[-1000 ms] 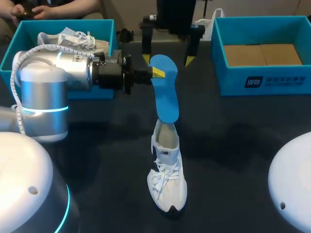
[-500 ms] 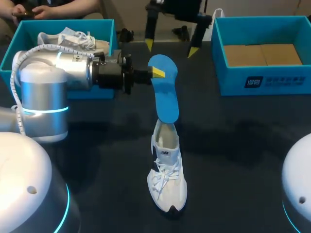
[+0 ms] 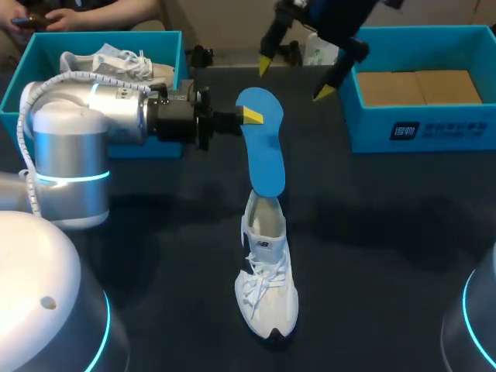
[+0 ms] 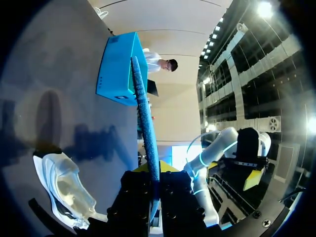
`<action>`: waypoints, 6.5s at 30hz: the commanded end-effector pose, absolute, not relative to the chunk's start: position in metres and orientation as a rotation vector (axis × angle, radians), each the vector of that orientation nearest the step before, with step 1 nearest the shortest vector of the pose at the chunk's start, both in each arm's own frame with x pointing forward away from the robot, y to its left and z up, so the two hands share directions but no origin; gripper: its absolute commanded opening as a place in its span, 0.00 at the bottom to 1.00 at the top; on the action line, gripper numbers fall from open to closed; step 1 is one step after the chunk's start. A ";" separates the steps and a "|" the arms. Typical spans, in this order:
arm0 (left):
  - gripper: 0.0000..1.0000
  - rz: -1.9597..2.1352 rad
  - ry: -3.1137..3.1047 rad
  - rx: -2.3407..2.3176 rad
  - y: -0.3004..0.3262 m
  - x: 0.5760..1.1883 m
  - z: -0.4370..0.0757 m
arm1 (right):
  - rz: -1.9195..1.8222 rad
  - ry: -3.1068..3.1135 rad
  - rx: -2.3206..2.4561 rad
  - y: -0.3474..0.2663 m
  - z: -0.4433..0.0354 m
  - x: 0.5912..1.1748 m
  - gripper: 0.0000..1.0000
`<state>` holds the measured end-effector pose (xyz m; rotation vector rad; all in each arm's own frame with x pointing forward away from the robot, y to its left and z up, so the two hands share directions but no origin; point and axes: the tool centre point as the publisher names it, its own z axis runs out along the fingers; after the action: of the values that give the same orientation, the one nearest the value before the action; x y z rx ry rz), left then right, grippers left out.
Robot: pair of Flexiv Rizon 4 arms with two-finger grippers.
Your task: Take the shoe out of the shoebox, open the shoe tongue, remove and reinsert the insole, then place the shoe into the shoebox
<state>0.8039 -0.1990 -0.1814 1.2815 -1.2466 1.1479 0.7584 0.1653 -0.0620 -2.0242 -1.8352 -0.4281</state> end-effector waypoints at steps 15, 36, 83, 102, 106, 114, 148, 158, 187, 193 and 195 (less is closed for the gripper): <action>0.00 1.147 -1.248 1.284 -0.199 0.803 -0.181 | -0.937 -1.413 -1.568 0.152 -0.102 0.765 1.00; 0.00 1.147 -1.248 1.284 -0.199 0.803 -0.181 | -1.010 -1.343 -1.474 0.151 -0.131 0.768 1.00; 0.00 2.331 -1.893 0.070 -0.148 0.814 -0.136 | -1.029 -1.316 -1.458 0.151 -0.136 0.769 1.00; 0.00 2.536 -2.452 -0.610 -0.135 0.794 -0.124 | -1.029 -1.316 -1.458 0.151 -0.136 0.769 1.00; 0.00 2.536 -2.452 -0.610 -0.135 0.794 -0.124 | -1.029 -1.316 -1.458 0.151 -0.136 0.769 1.00; 0.00 2.621 -2.545 -1.141 -0.143 0.793 -0.130 | -1.029 -1.316 -1.458 0.151 -0.136 0.769 1.00; 0.00 2.490 -2.702 -2.066 -0.160 0.806 -0.146 | -1.029 -1.316 -1.458 0.151 -0.136 0.769 1.00; 0.00 2.412 -2.686 -2.242 -0.173 0.816 -0.155 | -1.008 -1.381 -1.450 0.170 -0.138 0.763 1.00; 0.00 2.338 -2.585 -2.486 -0.194 0.820 -0.162 | -1.029 -1.460 -1.370 0.199 -0.159 0.765 0.48; 0.00 2.318 -2.572 -2.546 -0.195 0.819 -0.162 | -1.037 -1.459 -1.359 0.199 -0.160 0.768 0.44; 0.00 2.313 -2.573 -2.552 -0.195 0.819 -0.162 | -1.040 -1.457 -1.359 0.199 -0.161 0.768 0.41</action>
<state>0.8194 -0.1931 -0.1609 1.1804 1.1889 -1.0694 0.7665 0.1964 -0.1589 -1.3595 -1.4583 -1.0392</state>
